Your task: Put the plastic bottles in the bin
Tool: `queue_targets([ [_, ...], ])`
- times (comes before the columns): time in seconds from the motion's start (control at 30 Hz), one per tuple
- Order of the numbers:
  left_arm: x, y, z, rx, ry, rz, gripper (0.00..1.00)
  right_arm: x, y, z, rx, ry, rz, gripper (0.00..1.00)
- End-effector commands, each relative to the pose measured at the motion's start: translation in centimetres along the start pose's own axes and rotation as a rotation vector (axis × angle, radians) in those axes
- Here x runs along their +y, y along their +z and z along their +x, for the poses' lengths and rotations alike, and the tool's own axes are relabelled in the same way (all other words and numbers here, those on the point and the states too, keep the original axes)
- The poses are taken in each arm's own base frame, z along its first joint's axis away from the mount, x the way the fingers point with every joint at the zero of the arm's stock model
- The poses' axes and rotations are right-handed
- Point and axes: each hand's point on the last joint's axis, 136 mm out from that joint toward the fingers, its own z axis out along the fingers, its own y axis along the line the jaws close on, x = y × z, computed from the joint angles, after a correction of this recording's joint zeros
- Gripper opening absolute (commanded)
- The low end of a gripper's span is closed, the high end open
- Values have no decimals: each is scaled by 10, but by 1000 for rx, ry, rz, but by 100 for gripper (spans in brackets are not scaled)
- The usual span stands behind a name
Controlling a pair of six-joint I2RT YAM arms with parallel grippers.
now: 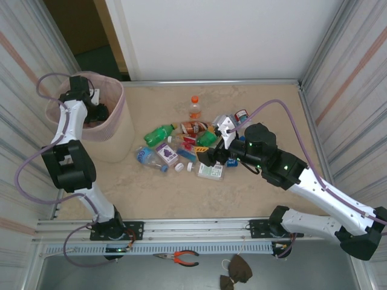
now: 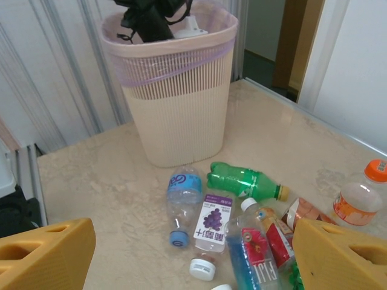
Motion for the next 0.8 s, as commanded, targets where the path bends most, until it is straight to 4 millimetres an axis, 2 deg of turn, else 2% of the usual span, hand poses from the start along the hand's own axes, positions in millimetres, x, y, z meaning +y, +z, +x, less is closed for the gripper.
queue_targets([
  [0.0, -5, -6, -3, -21, -18, 41, 47, -9, -2, 3, 17, 6, 44, 84],
  [0.23, -14, -47, -26, -185, -13, 83, 59, -14, 2, 15, 89, 18, 62, 84],
  [0.27, -15, -53, -28, -201, -11, 89, 60, -16, 9, 24, 128, 21, 69, 84],
  [0.4, -20, -84, -38, -285, -15, 115, 63, -23, 13, 37, 203, 18, 90, 84],
  [0.53, -30, -117, -45, -360, -17, 170, 61, -31, 17, 53, 263, 18, 101, 85],
  [0.77, -53, -172, -43, -464, -35, 300, 63, -52, 16, 95, 456, -31, 128, 83],
])
